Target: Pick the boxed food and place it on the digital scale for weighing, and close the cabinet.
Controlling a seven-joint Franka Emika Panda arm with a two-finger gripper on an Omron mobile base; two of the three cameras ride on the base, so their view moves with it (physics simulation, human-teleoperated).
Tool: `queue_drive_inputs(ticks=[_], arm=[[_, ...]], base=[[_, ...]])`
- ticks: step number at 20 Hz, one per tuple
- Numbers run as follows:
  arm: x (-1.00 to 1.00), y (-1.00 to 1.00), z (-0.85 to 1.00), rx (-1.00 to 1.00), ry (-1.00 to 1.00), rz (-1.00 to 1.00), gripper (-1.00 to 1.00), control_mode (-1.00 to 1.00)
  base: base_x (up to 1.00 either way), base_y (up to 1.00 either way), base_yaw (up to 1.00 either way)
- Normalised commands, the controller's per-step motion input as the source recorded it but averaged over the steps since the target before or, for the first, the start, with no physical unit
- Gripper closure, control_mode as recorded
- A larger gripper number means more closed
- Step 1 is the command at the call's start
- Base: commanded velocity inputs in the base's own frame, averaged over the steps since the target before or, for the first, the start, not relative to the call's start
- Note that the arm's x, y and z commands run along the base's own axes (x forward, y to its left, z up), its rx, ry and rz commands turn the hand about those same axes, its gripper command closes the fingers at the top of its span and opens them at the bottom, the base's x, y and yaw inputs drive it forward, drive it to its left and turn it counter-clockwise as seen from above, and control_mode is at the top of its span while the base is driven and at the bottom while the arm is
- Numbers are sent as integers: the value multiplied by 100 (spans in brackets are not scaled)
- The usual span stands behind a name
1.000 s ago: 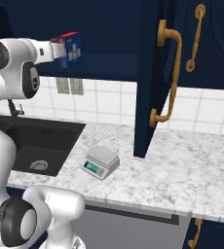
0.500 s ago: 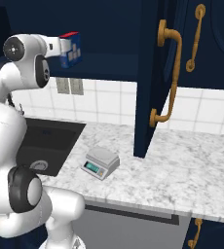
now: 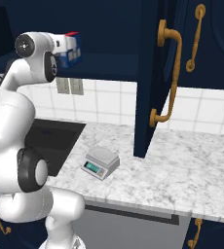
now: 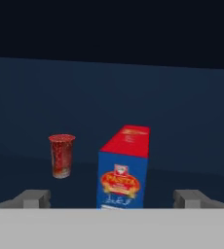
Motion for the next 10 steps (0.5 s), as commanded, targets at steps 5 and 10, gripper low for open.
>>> queue_drive_inputs(ticks=[5,10], arm=[[39,0,0,0,0,-1,-100,-100],[27,-4,0,0,0,0,100,-100]], base=[[0,0,0],[0,0,0]])
